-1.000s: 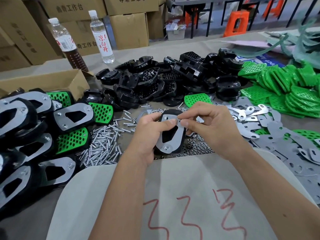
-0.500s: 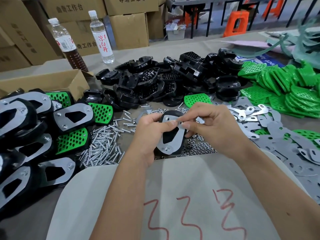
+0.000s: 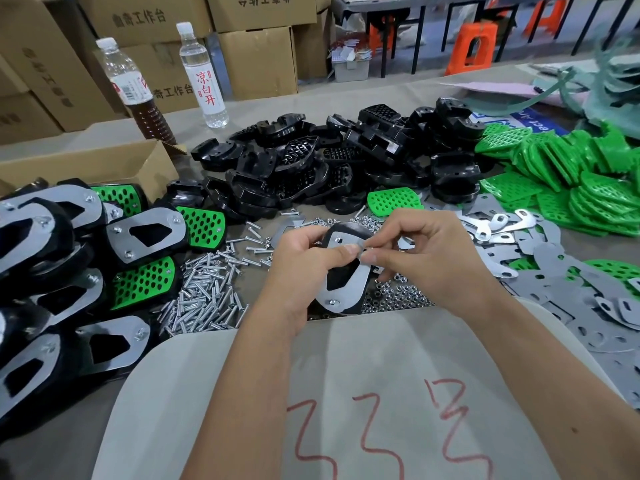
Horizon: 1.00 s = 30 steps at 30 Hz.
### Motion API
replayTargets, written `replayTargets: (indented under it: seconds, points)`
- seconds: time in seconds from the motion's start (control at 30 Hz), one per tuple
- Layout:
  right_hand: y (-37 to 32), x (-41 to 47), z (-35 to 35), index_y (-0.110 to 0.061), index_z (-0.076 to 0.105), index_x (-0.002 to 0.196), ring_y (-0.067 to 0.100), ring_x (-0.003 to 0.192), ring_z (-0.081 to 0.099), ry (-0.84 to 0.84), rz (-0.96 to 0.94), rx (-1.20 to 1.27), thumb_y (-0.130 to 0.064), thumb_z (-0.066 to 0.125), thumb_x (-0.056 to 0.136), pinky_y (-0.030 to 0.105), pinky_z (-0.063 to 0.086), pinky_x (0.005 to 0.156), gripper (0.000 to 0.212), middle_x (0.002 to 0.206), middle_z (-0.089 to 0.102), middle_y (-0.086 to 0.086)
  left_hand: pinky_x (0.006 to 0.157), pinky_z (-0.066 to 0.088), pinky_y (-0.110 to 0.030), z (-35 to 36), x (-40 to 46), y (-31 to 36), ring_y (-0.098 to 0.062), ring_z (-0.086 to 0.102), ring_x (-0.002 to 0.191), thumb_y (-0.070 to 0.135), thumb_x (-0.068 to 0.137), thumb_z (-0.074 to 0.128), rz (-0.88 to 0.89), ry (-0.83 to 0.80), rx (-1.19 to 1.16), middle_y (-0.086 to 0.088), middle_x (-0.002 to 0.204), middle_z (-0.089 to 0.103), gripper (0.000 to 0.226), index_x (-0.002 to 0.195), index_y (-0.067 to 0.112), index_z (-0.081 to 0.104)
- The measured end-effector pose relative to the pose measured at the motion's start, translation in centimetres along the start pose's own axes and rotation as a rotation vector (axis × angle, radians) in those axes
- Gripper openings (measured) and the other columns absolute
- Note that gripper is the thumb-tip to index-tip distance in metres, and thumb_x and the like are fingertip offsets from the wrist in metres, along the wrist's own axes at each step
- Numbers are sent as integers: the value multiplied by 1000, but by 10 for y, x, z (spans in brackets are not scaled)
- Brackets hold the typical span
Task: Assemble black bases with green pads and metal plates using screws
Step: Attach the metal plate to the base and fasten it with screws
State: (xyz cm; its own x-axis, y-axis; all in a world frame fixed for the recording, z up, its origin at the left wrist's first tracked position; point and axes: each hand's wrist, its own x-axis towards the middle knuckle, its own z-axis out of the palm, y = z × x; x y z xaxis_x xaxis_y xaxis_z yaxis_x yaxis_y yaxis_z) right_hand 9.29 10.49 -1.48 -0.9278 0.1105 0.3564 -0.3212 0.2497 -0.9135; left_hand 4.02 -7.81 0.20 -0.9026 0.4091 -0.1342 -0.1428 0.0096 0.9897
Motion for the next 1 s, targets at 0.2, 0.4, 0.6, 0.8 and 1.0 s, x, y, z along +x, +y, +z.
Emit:
replayTargets:
  seconds: [0.2, 0.4, 0.6, 0.8, 1.0]
  points:
    - [-4, 1, 0, -19, 84, 90, 23, 69, 62, -84, -50, 46, 1, 83, 83, 40, 62, 60, 21, 81, 63, 10, 60, 55, -27, 0, 0, 1, -22, 71, 71, 2, 89, 73, -58, 7, -43, -11, 85, 76, 12, 101, 1, 76]
    - [-4, 1, 0, -17, 84, 87, 23, 67, 64, -44, 17, 50, -2, 86, 79, 37, 63, 58, 17, 78, 63, 16, 70, 55, -33, -2, 1, 0, -24, 72, 77, 3, 89, 74, -48, -15, -28, -12, 91, 77, 15, 104, 1, 75]
    - [-2, 0, 1, -16, 79, 75, 19, 60, 60, -9, 31, -17, -4, 90, 75, 30, 60, 54, 17, 67, 61, 7, 57, 53, -24, 1, -1, 0, -19, 72, 69, 0, 87, 75, -29, 9, -16, -9, 83, 77, 10, 96, 5, 77]
    - [-3, 0, -1, -24, 83, 86, 25, 65, 69, -17, 19, -44, -13, 85, 85, 34, 61, 56, 11, 80, 71, 9, 51, 52, -23, 3, -1, 1, -20, 69, 62, 2, 86, 77, -55, 81, -42, -9, 78, 75, 6, 91, 4, 78]
    - [-4, -1, 4, -17, 81, 84, 24, 66, 65, 81, -42, -98, -8, 84, 84, 41, 61, 50, 9, 79, 68, 6, 50, 53, -25, 4, -1, 2, -21, 71, 62, 4, 87, 77, -87, 91, -106, -12, 80, 77, 10, 96, 0, 76]
